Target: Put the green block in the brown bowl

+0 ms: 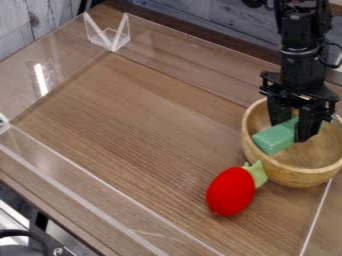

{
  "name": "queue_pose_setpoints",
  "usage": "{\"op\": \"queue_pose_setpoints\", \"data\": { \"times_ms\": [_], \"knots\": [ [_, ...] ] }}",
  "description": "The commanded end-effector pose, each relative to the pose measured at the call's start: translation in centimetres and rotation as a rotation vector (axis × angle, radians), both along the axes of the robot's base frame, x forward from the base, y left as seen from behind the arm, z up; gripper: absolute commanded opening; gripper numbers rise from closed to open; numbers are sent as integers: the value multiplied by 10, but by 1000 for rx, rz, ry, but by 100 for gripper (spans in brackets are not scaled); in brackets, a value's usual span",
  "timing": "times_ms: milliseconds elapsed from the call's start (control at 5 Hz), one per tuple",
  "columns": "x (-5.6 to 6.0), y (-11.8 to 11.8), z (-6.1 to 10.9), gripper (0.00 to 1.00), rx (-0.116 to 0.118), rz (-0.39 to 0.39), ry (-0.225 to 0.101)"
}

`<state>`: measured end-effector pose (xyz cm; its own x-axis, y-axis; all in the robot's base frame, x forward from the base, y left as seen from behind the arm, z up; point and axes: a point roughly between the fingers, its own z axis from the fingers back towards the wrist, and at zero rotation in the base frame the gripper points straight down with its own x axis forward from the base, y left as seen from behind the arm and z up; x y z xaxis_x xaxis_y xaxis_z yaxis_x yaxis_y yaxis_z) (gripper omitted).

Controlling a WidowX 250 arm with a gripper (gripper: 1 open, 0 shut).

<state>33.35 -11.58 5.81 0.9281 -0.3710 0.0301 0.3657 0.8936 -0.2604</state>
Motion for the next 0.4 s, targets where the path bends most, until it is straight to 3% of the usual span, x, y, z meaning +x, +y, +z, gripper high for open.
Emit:
{"op": "queue_pose_setpoints", "data": {
  "times_ms": [0, 200],
  "knots": [
    [9, 7, 20, 0, 1, -31, -61],
    [15, 3, 24, 0, 16, -10, -61]
  ]
}}
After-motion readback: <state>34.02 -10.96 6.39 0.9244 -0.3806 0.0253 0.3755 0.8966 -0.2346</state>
